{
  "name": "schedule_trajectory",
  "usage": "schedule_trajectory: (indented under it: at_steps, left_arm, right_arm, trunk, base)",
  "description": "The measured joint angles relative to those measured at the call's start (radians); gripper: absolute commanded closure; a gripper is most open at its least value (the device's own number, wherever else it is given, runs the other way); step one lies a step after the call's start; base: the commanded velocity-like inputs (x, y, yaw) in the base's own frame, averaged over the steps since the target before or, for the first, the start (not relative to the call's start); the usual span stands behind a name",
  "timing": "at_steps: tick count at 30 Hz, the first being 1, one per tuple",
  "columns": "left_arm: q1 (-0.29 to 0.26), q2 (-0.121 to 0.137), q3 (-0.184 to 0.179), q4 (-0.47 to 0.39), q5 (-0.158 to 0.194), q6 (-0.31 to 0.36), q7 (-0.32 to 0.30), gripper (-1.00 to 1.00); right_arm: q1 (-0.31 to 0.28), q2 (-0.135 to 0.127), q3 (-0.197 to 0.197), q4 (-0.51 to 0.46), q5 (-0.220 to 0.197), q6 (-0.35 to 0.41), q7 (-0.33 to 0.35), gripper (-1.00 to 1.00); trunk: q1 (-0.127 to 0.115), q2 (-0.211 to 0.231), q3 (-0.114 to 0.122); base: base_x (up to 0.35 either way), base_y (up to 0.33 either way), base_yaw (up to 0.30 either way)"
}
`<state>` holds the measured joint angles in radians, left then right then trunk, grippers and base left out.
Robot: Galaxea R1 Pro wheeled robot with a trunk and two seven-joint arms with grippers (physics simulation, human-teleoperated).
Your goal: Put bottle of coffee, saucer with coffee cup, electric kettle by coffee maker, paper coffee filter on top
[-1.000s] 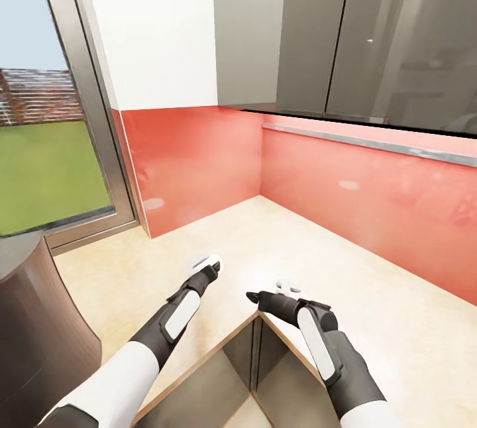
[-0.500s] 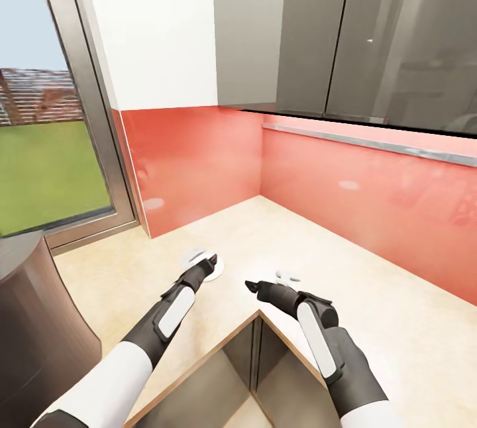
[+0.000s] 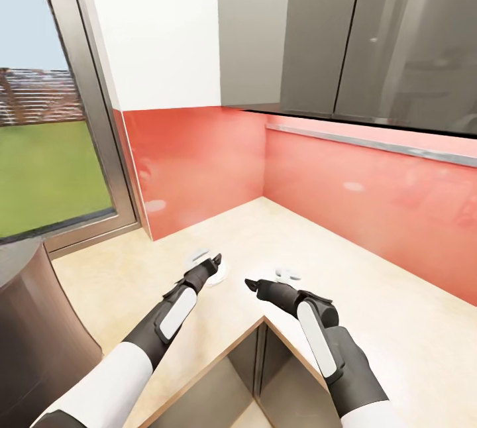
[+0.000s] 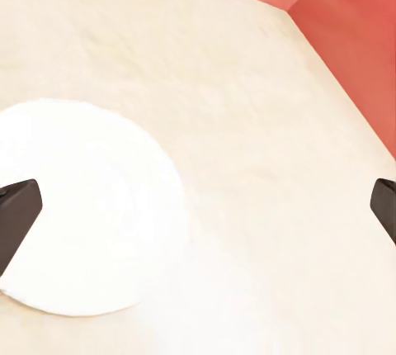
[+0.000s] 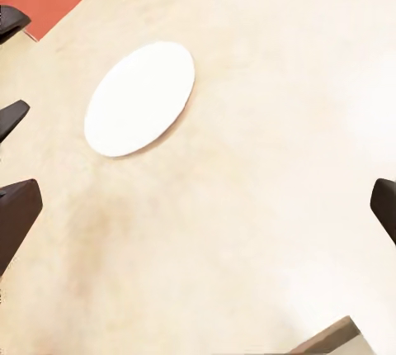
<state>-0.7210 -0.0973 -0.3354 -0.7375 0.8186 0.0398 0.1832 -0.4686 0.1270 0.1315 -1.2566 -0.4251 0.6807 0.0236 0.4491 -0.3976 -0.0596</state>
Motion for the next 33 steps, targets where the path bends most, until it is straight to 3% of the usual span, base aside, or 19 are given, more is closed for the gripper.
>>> schedule_trajectory:
  at_steps: [9,19,23,33]
  left_arm:
    - [0.000,-0.001,-0.005,0.000,0.000,-0.001,0.001,-1.00]
    - [-0.001,-0.003,-0.012,0.000,-0.016,0.000,0.001,-1.00]
    - [-0.001,-0.003,-0.017,0.000,-0.034,-0.001,0.001,-1.00]
    - [-0.001,-0.002,-0.018,0.000,-0.040,-0.001,0.001,-1.00]
  right_arm:
    - [0.000,0.000,-0.002,0.000,0.001,0.000,0.000,-1.00]
    - [0.000,0.000,-0.002,0.000,0.000,0.000,0.000,-1.00]
    - [0.000,0.000,-0.002,-0.001,0.000,0.000,0.000,-1.00]
    - [0.000,0.000,-0.002,-0.001,0.000,0.000,0.000,-1.00]
  trunk:
    - [0.000,0.000,0.000]
    - [0.000,0.000,0.000]
    - [0.000,0.000,0.000]
    - [0.000,0.000,0.000]
  base:
    - [0.026,0.015,0.144]
    - [0.155,-0.042,0.008]
    - [0.046,-0.017,0.000]
    - [0.006,-0.002,0.000]
